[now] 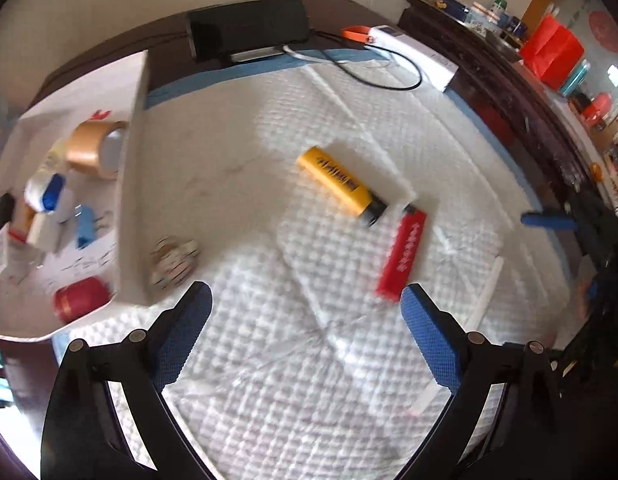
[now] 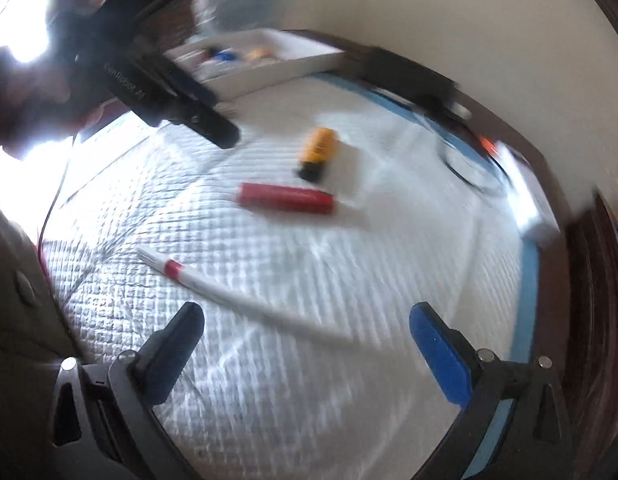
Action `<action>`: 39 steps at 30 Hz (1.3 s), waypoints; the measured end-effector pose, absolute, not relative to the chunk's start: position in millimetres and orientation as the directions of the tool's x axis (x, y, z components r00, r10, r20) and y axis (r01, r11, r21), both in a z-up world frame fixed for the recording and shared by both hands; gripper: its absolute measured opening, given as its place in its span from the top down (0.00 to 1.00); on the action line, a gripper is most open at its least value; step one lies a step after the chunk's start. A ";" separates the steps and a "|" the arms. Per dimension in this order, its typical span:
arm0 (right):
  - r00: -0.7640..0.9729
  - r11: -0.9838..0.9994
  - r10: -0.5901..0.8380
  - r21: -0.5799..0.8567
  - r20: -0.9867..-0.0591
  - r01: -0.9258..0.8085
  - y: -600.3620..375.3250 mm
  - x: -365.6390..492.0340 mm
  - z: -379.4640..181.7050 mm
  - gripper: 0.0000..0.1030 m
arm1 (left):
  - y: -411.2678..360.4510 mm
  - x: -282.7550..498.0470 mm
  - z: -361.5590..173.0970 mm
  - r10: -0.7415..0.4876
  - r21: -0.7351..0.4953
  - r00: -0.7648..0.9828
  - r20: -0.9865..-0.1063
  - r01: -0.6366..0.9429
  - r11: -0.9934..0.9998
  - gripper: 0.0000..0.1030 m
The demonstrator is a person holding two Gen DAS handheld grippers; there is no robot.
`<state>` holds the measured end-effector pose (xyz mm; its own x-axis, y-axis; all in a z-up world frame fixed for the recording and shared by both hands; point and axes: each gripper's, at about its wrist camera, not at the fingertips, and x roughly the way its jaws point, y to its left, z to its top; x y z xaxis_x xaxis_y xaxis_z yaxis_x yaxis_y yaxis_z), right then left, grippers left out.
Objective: Organize rigid objects
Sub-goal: 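Lower both open grippers toward the red box and red-banded white marker, then grasp the red-banded white marker with the right gripper while the left gripper grasps the red box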
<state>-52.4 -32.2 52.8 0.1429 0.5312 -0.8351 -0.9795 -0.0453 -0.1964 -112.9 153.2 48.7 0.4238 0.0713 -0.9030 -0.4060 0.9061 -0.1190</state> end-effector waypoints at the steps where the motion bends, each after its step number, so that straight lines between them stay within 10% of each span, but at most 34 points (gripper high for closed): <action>1: 0.128 -0.099 0.520 -0.208 -0.844 -0.973 -23.9 -56.8 50.6 0.03 | 153.4 -115.5 47.8 0.082 -0.110 0.419 -0.904 -0.414 0.904 0.06; 7: 0.078 -0.355 0.402 -0.234 -0.912 -0.905 8.4 -86.4 25.8 0.16 | 151.9 -131.4 50.9 0.151 -0.051 0.402 -0.903 -0.450 0.892 0.06; 21: -0.008 -0.268 0.356 -0.094 -0.935 -0.959 -13.6 -74.5 21.6 0.89 | 146.9 -107.9 50.0 0.159 -0.032 0.432 -0.888 -0.403 0.914 0.06; 39: 0.073 0.424 0.457 0.145 -0.887 -0.894 -62.4 21.1 24.3 0.90 | 105.5 -43.6 18.9 -0.036 -0.111 0.396 -0.918 -0.170 0.979 0.03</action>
